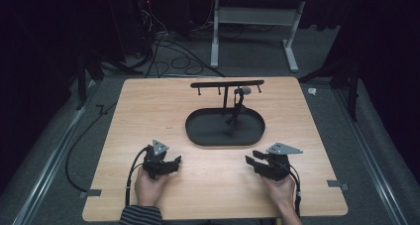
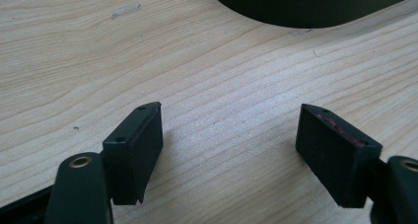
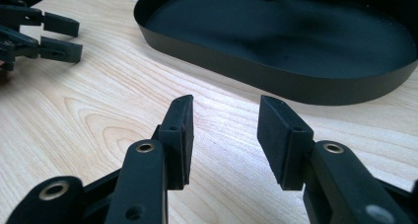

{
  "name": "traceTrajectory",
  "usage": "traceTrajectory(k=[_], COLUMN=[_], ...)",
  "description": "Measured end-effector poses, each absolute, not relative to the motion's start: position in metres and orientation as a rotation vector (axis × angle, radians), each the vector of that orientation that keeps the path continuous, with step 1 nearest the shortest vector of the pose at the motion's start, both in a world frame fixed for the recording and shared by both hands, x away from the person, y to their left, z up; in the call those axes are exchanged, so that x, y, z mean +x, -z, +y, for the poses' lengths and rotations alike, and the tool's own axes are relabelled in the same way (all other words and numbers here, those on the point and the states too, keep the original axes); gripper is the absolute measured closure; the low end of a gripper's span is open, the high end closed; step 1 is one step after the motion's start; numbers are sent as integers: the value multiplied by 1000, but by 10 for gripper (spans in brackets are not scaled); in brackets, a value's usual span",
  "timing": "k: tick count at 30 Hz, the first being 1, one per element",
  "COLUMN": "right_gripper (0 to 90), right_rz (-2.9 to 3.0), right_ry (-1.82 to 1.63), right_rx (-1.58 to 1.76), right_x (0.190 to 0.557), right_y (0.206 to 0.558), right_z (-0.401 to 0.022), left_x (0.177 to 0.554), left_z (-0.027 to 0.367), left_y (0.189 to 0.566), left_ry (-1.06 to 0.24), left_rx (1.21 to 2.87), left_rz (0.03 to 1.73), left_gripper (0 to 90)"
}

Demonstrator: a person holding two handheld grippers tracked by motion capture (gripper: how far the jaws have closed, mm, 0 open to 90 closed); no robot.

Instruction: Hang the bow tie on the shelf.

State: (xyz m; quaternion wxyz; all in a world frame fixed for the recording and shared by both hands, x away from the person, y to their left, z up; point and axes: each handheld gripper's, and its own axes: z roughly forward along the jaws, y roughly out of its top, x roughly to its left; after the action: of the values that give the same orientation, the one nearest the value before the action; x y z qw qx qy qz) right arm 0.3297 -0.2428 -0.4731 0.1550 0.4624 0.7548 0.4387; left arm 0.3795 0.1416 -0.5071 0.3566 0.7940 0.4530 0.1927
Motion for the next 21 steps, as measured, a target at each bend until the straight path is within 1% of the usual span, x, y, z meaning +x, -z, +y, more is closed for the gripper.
traceTrajectory(k=[8, 21], right_gripper=[590, 589], right_rz=[2181, 2199], right_ry=[-1176, -1136], right_rx=[1312, 1315], right_x=[330, 334], right_y=[480, 487], right_z=[-236, -232], left_x=[380, 380], left_z=[142, 142], left_y=[507, 507], left_ry=[-497, -498], left_rx=[2050, 2050], left_rz=[1170, 1170], left_gripper=[266, 266])
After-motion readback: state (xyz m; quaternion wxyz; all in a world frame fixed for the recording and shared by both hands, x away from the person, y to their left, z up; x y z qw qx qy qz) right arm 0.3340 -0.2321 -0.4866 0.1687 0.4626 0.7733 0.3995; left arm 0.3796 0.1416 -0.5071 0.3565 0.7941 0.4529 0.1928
